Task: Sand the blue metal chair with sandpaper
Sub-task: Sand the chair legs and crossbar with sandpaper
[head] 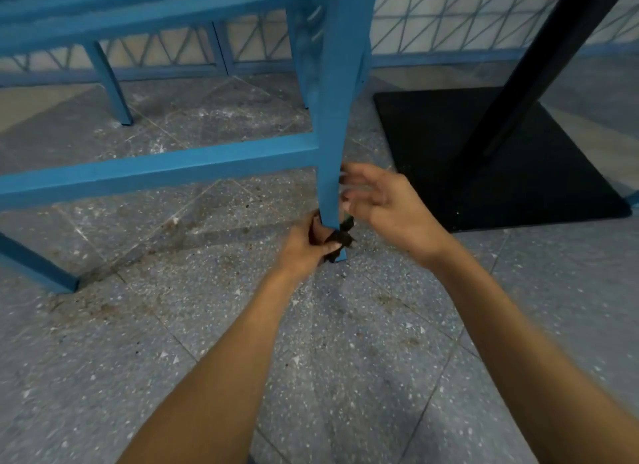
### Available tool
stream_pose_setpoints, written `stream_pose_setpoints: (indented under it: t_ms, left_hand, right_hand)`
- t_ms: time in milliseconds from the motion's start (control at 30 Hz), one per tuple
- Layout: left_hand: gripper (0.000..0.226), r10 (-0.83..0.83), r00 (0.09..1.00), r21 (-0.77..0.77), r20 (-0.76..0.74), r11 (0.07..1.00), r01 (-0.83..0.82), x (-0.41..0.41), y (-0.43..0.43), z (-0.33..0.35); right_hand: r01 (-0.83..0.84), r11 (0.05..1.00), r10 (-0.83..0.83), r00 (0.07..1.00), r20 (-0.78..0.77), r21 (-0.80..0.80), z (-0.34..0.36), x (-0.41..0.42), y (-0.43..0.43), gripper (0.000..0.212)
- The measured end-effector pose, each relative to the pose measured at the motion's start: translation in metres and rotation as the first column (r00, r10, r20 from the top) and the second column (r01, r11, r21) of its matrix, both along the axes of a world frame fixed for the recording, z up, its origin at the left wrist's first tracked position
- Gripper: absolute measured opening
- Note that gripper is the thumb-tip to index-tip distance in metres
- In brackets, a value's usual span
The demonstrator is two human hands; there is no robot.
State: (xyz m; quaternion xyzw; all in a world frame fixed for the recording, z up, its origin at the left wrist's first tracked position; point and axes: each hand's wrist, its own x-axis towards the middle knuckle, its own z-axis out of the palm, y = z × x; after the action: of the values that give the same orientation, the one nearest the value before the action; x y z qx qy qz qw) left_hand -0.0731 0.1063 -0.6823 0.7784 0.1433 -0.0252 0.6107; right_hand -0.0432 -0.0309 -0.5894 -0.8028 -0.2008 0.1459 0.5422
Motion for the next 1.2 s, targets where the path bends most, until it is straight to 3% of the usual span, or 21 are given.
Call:
stream_pose_setpoints:
  t_ms: [100,200,300,400,467,567,667,767,900,1000,1133,1200]
  left_hand:
    - [0.048,0.011,1.000,-0.010,0.021,1.000,-0.011,-0.001,0.002,0.003]
    - [0.046,0.057,0.983,-0.068,0.174,0.997,-0.046,-0.003,0.004,0.036]
    - [0.028,0.146,0.937,-0.129,0.317,0.986,-0.110,-0.004,0.005,0.068]
    - [0.020,0.243,0.900,-0.216,0.362,0.961,-0.172,-0.005,-0.004,0.070]
    - [0.024,0.263,0.887,-0.197,0.378,0.960,-0.201,-0.001,-0.011,0.059]
    - [0.027,0.237,0.918,-0.137,0.319,0.970,-0.202,0.003,-0.015,0.035]
    - [0.042,0.138,0.982,-0.116,0.130,0.986,-0.123,0.000,-0.014,0.010]
    - [0.041,0.052,0.998,-0.106,-0.037,0.993,-0.055,-0.002,-0.011,0.007]
    - [0.037,0.070,0.993,-0.107,0.094,0.992,-0.060,-0.003,0.002,0.042]
    - [0.027,0.212,0.953,-0.295,0.215,0.945,-0.144,-0.004,0.000,0.071]
    - [0.032,0.215,0.947,-0.198,0.238,0.965,-0.169,-0.003,-0.016,0.052]
    - [0.040,0.157,0.973,-0.161,0.169,0.978,-0.129,-0.002,-0.019,0.025]
  right_hand:
    - [0.057,0.998,-0.056,0.998,-0.020,0.004,-0.004,0.001,-0.008,0.049]
    - [0.121,0.992,-0.120,0.992,-0.033,0.020,-0.007,0.004,-0.018,0.044]
    - [0.155,0.988,-0.154,0.988,-0.032,0.027,-0.007,0.005,-0.022,0.044]
    - [0.175,0.983,-0.175,0.984,-0.016,0.051,-0.004,0.007,-0.020,0.042]
    - [0.180,0.981,-0.180,0.984,-0.010,0.067,-0.002,0.009,-0.018,0.040]
    - [0.164,0.984,-0.163,0.986,-0.018,0.063,-0.003,0.007,-0.014,0.038]
    - [0.127,0.990,-0.123,0.991,-0.052,0.068,-0.007,0.003,-0.010,0.040]
    - [0.114,0.993,-0.111,0.991,-0.077,0.039,-0.010,0.000,-0.011,0.040]
    - [0.163,0.986,-0.161,0.983,-0.088,0.013,-0.016,0.002,-0.023,0.037]
    - [0.223,0.974,-0.218,0.970,-0.109,0.032,-0.015,0.005,-0.029,0.037]
    - [0.240,0.969,-0.235,0.968,-0.088,0.054,-0.008,0.008,-0.025,0.034]
    - [0.228,0.972,-0.223,0.971,-0.087,0.051,-0.007,0.007,-0.021,0.034]
